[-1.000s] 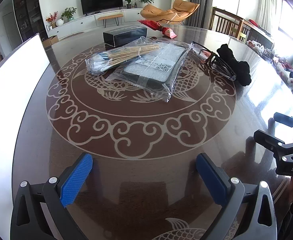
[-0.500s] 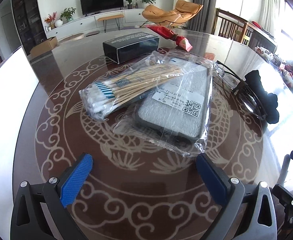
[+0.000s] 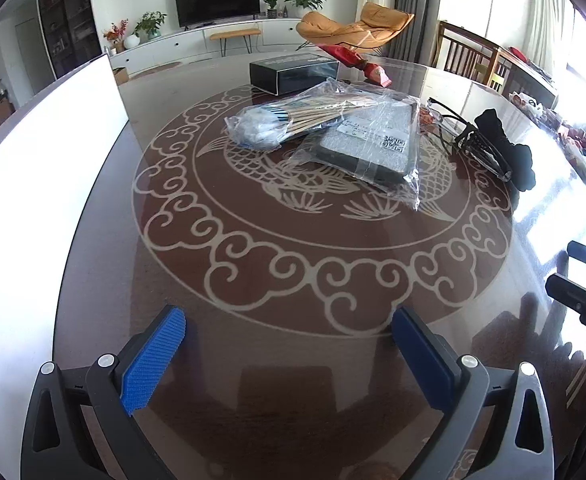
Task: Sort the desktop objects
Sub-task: 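Grasp the rimless eyeglasses by the brown cord with the right tool and lift, then grasp the clear bag with the gray phone case using the left tool while the right tool holds the glasses, then lift the bagged phone case with the left tool while the right tool holds the glasses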
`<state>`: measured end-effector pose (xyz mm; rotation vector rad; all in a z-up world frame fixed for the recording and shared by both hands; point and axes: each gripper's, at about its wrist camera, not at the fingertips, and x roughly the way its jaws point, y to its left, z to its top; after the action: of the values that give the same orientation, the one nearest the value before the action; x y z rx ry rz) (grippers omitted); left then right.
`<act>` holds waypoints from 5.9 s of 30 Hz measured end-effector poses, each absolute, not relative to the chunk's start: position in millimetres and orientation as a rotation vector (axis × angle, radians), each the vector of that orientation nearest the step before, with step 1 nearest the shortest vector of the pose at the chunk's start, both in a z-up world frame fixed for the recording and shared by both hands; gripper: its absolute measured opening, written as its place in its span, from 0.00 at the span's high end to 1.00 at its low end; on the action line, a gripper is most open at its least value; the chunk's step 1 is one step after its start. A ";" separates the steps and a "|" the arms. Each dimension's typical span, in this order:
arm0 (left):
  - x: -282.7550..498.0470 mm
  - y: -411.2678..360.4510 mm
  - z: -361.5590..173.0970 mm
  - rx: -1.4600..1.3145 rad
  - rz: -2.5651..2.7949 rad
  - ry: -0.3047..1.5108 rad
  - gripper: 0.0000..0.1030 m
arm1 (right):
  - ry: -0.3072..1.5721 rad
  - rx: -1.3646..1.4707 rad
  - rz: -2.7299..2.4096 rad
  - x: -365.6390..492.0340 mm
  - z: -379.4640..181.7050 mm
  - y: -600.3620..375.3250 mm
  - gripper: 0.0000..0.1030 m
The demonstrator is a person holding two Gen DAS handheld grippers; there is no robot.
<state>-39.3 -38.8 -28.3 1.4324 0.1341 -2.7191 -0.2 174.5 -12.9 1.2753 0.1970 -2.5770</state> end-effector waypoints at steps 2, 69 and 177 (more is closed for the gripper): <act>-39.9 -39.1 -28.4 1.429 -2.717 0.135 0.00 | 0.124 1.239 -2.486 -2.9 -10.3 172.5 0.00; -176.5 2.4 -20.3 1.763 -2.933 -0.126 0.00 | 0.488 1.133 -2.575 40.6 -6.6 205.3 0.21; -31.5 -16.9 -26.8 1.429 -2.789 0.089 0.00 | 0.318 1.258 -2.575 24.9 -11.6 225.1 0.04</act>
<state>-31.5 -16.9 -26.8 1.4286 0.0894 -2.7894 24.9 225.1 -11.6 1.2578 0.3182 -2.5746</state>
